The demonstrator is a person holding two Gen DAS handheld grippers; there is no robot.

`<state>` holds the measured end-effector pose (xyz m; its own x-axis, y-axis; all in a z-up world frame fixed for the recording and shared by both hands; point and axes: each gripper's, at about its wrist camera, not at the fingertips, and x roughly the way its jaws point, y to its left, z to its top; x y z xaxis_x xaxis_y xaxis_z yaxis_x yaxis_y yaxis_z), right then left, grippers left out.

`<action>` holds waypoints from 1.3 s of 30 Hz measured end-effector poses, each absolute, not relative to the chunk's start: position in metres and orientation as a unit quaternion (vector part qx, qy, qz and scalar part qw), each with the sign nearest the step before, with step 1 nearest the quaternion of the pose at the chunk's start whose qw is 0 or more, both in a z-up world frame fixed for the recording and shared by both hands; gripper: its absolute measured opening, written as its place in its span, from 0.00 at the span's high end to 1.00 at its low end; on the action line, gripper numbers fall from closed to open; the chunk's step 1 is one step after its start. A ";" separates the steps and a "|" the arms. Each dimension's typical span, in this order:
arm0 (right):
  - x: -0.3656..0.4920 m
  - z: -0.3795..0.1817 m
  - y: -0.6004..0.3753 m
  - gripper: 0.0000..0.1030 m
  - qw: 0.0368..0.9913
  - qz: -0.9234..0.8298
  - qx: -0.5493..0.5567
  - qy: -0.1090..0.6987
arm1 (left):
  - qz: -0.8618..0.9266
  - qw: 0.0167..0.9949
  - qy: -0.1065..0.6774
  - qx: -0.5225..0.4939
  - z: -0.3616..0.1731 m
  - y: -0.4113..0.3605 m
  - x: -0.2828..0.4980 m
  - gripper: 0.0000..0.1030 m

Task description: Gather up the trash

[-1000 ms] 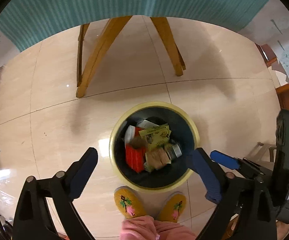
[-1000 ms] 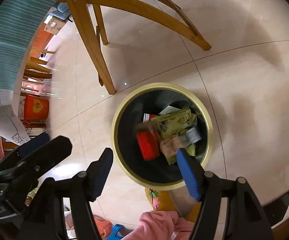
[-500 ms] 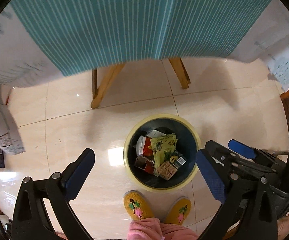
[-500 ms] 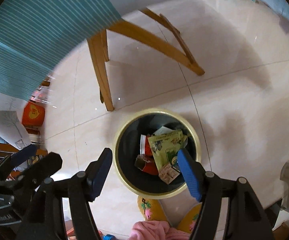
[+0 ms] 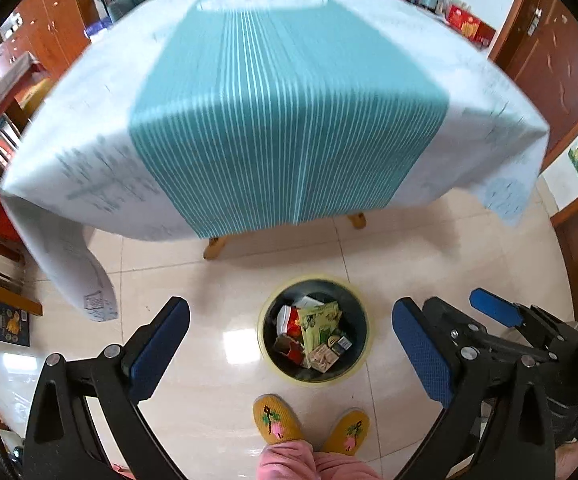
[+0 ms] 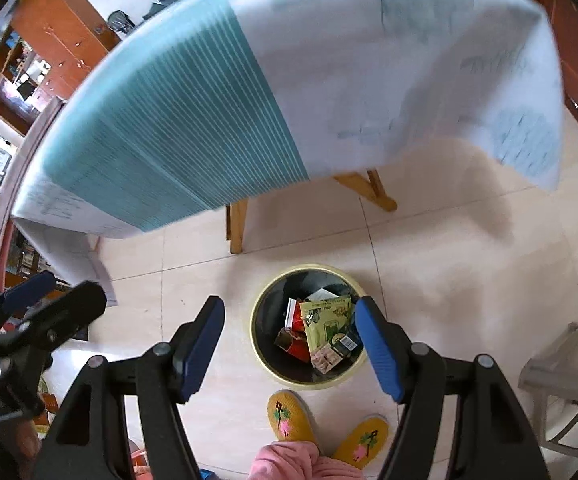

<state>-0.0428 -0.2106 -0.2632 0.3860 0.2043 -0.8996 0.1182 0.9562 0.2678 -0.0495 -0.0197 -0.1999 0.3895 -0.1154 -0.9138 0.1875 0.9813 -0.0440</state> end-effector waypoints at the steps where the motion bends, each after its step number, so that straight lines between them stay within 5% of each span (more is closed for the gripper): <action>1: -0.046 -0.250 -0.211 0.34 0.822 0.028 0.143 0.550 | -0.088 0.835 0.541 0.034 -0.190 -0.019 -0.051 0.02; 20: -0.078 -0.035 -0.199 0.34 0.879 0.061 0.114 0.458 | -0.022 0.882 0.470 -0.009 -0.009 0.006 -0.097 0.02; 39: -0.063 0.012 -0.198 0.34 0.901 0.070 0.078 0.421 | 0.012 0.903 0.430 -0.002 0.036 -0.011 -0.081 0.03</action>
